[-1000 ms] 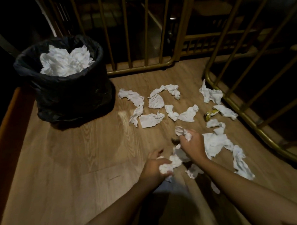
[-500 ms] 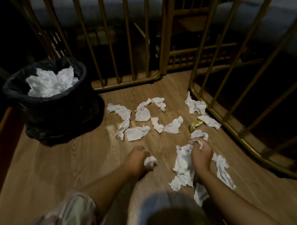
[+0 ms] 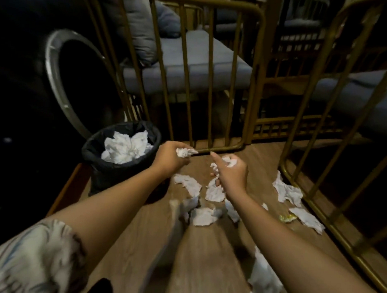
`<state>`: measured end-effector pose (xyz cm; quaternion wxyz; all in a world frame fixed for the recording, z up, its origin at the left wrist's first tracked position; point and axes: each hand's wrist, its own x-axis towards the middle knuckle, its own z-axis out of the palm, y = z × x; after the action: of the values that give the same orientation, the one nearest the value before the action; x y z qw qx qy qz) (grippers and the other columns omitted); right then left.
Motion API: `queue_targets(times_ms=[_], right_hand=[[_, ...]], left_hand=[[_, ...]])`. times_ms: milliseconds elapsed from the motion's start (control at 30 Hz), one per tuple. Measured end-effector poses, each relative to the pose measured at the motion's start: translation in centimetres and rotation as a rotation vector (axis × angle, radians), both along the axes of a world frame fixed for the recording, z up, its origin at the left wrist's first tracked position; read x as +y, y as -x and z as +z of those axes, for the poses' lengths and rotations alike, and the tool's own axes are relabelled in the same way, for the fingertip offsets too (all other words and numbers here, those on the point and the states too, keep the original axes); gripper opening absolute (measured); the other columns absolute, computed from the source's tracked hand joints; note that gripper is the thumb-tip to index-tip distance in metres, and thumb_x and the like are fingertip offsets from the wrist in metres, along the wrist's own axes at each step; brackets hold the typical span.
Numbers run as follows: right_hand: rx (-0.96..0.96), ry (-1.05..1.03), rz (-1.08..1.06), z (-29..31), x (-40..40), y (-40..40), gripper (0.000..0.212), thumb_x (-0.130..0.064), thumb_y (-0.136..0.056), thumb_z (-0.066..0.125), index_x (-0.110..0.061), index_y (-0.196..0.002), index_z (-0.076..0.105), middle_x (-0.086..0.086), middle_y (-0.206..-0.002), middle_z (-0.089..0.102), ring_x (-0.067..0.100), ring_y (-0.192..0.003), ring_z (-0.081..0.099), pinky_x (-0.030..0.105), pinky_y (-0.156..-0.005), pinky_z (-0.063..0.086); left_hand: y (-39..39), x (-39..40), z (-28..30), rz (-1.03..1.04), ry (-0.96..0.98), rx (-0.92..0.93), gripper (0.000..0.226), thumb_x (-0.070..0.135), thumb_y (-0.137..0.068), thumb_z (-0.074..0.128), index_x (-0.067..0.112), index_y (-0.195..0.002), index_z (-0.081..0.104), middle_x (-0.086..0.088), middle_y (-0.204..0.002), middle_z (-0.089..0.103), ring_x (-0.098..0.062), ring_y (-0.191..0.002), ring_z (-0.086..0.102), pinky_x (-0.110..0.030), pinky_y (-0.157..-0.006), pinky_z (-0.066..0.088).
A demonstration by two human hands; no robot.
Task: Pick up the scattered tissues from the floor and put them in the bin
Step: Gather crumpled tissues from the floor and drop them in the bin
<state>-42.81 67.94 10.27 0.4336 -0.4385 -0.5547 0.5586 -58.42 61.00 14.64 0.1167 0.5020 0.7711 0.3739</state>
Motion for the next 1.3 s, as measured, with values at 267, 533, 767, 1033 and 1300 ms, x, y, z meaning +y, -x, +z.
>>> queue_targets(times_ms=[267, 533, 767, 1033, 1300], right_hand=[[0.045, 0.198, 0.177, 2.4, -0.9, 9.5, 0.044, -0.051, -0.081, 0.07, -0.008, -0.08, 0.067, 0.006, -0.057, 0.056, 0.014, -0.04, 0.048, 0.02, -0.037, 0.034], [0.346, 0.62, 0.028, 1.9, 1.2, 22.9, 0.036, -0.04, -0.093, 0.037, -0.011, -0.096, 0.057, 0.014, -0.072, 0.06, 0.021, -0.041, 0.052, 0.018, -0.035, 0.034], [-0.079, 0.131, -0.053, 0.9, 1.6, 31.0, 0.021, -0.025, -0.097, 0.049, -0.013, -0.107, 0.063, 0.005, -0.104, 0.063, 0.025, -0.096, 0.059, 0.034, -0.08, 0.047], [-0.313, -0.151, 0.243, -1.3, 1.1, 34.6, 0.055, -0.058, -0.091, 0.048, -0.017, -0.125, 0.06, 0.002, -0.123, 0.063, 0.019, -0.115, 0.057, 0.04, -0.1, 0.046], [-0.359, -0.363, -0.004, 0.4, 3.8, 27.8, 0.029, 0.0, -0.093, 0.044, -0.01, -0.109, 0.066, 0.002, -0.107, 0.066, 0.011, -0.099, 0.057, 0.022, -0.087, 0.045]], left_hand=[[9.3, -3.5, 0.4, 0.412, -0.162, 0.031, 0.041, 0.048, -0.06, 0.087, 0.015, -0.069, 0.065, 0.004, -0.066, 0.064, -0.008, -0.064, 0.06, -0.023, -0.057, 0.044], [20.6, -3.2, -0.8, 0.661, -0.24, -0.177, 0.035, 0.022, -0.09, 0.055, 0.006, -0.122, 0.053, -0.018, -0.133, 0.041, -0.035, -0.121, 0.045, -0.038, -0.106, 0.036], [27.9, -1.0, -4.0, 0.516, 0.235, 0.084, 0.073, 0.07, -0.086, 0.031, 0.019, -0.135, 0.048, -0.015, -0.147, 0.035, -0.037, -0.139, 0.022, -0.06, -0.115, 0.013], [30.5, 3.0, -2.3, 0.536, 0.012, -0.078, 0.033, 0.04, -0.089, 0.055, 0.028, -0.119, 0.062, -0.001, -0.125, 0.064, -0.031, -0.135, 0.04, -0.066, -0.114, 0.001], [23.8, 6.4, -1.1, 0.1, -0.281, -0.179, 0.009, 0.018, -0.087, 0.064, 0.016, -0.093, 0.07, 0.007, -0.082, 0.065, -0.006, -0.076, 0.061, -0.016, -0.067, 0.044]])
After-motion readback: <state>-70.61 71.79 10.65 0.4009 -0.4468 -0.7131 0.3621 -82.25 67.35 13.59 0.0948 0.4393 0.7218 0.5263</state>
